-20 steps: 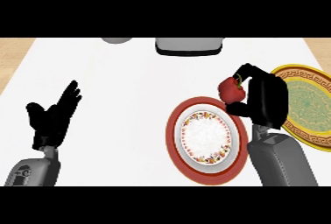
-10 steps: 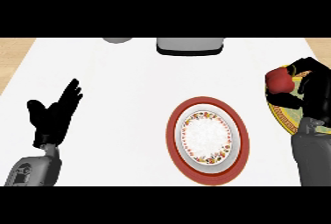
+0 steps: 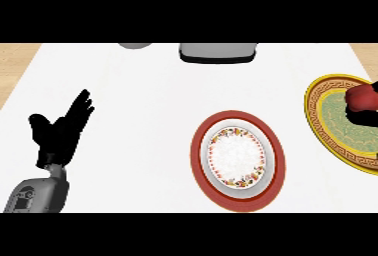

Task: Pick the bell pepper from the plate and place it in the plate

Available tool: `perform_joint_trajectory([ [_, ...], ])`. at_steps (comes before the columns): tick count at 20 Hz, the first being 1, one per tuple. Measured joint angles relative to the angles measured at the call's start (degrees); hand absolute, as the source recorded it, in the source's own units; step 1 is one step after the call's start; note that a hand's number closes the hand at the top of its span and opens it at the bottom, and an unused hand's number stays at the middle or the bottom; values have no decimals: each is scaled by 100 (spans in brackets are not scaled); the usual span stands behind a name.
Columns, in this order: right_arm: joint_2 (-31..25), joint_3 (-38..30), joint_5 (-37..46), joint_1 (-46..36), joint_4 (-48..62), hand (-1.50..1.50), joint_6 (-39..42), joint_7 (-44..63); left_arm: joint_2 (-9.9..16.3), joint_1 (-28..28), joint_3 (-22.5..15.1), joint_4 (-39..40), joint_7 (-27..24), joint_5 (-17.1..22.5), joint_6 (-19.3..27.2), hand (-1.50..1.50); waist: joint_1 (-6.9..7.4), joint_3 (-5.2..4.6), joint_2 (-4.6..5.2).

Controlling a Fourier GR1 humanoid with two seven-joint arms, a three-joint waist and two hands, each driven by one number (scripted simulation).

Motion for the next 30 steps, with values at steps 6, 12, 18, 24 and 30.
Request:
perform_joint_trajectory([
  [6, -437, -370, -559, -213, 1352, -150, 466, -654, -15, -40, 8, -8, 20, -30, 12, 0, 28, 2, 9],
  [12, -710, -578, -1076, -385, 2491, -150, 798, -1683, -39, 14, -7, -118, 77, -73, 16, 0, 36, 4, 9],
  [18, -744, -841, -1597, -594, 2525, -150, 557, -2806, -48, 80, 39, -72, 17, -56, -19, 0, 10, 4, -3],
  [24, -460, -1129, -2607, -621, 1625, -150, 1124, -3139, -4, 84, 99, -17, -23, -80, -20, 0, -77, -5, -36],
  [30, -475, -1664, -3793, -412, 1250, -150, 2186, -2352, -31, 64, 100, -89, 70, -93, 22, 0, -112, -8, -45],
])
